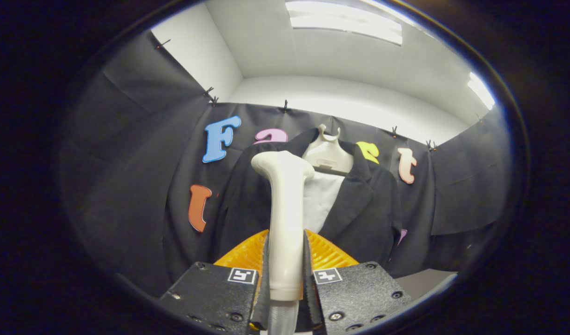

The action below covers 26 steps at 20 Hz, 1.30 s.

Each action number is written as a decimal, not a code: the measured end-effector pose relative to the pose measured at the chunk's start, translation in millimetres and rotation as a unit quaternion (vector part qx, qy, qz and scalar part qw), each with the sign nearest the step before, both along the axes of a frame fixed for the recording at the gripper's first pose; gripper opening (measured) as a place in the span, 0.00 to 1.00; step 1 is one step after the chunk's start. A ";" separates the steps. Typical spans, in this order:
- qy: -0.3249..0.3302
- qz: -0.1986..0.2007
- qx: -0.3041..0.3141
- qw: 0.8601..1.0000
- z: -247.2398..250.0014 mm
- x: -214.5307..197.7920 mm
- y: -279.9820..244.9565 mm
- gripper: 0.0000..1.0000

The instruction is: Iron the clothes twice with a garment steamer, once on the left side and once on the right side.

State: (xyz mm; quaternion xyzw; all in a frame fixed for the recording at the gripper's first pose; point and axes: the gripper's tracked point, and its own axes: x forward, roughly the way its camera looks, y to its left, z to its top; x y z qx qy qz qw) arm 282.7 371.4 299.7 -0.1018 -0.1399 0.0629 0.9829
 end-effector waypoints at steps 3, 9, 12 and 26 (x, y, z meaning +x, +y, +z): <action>0.011 -0.003 -0.003 1.000 -8.9 4.5 0.0 0.32; 0.048 -0.010 -0.006 0.999 -50.3 3.9 -3.2 0.31; 0.057 -0.012 -0.009 0.998 -63.7 -3.5 -2.7 0.31; 0.105 -0.001 -0.016 0.994 -123.8 -20.8 -4.8 0.31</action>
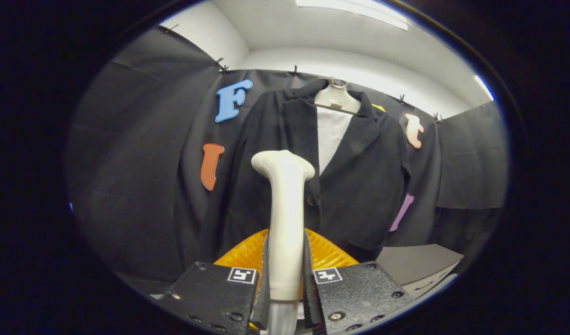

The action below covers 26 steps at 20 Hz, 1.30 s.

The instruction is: Iron the clothes twice with a garment steamer, once on the left side and once on the right side.

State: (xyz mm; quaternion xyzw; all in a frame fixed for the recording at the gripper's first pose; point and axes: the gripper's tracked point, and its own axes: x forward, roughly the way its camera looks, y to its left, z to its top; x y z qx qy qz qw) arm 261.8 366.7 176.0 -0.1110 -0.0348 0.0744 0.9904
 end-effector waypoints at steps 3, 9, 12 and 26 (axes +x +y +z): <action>0.012 0.001 -0.005 1.000 -14.5 -4.8 -1.0 0.31; 0.081 0.011 -0.001 0.997 -71.0 -17.1 -2.3 0.32; 0.095 0.007 -0.012 0.995 -90.7 -22.8 -7.9 0.31; 0.165 0.015 -0.014 0.986 -179.2 -43.5 -22.2 0.31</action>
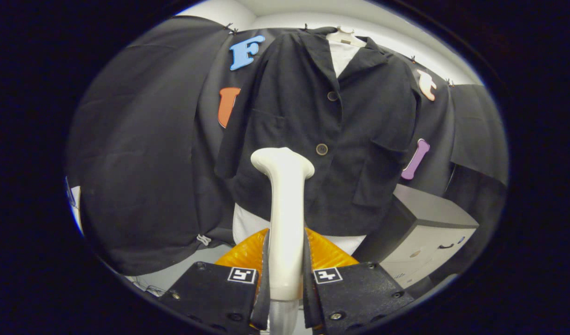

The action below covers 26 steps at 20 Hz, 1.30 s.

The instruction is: Iron the clothes twice with a garment steamer, once on the left side and once on the right side.

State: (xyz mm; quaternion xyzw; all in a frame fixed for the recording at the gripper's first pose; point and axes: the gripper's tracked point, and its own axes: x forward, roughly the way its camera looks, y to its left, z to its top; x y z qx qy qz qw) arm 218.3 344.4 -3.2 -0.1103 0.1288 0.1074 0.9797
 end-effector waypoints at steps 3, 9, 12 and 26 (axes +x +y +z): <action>-0.004 0.000 -0.003 1.000 -14.1 1.0 -3.1 0.32; 0.018 0.006 -0.001 1.000 -40.5 -8.0 -7.4 0.31; 0.035 0.007 0.011 0.999 -49.7 -19.1 -16.4 0.31; 0.046 -0.068 0.035 0.996 -10.7 -127.8 -183.5 0.31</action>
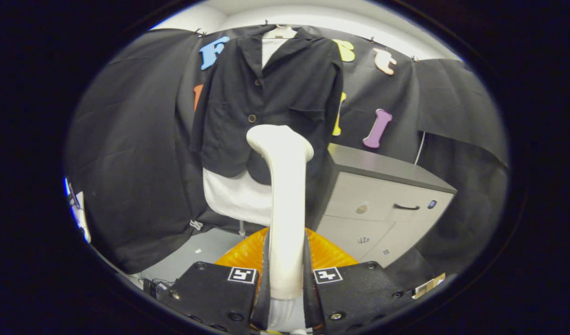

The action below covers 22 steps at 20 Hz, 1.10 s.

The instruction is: Iron the clothes twice with a garment steamer, once on the left side and once on the right side.

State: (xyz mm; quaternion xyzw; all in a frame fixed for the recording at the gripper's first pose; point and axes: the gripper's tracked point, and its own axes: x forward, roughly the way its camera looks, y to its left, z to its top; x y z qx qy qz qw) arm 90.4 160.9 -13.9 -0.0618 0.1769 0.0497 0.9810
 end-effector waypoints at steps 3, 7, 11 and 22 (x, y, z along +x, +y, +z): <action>0.012 -0.005 0.009 1.000 -1.0 -25.6 -36.4 0.31; 0.027 -0.004 0.010 1.000 -5.8 -68.1 -86.7 0.32; 0.035 -0.007 0.015 0.999 -25.1 -115.3 -137.1 0.32; 0.045 -0.023 0.043 0.998 -39.8 -177.9 -216.5 0.32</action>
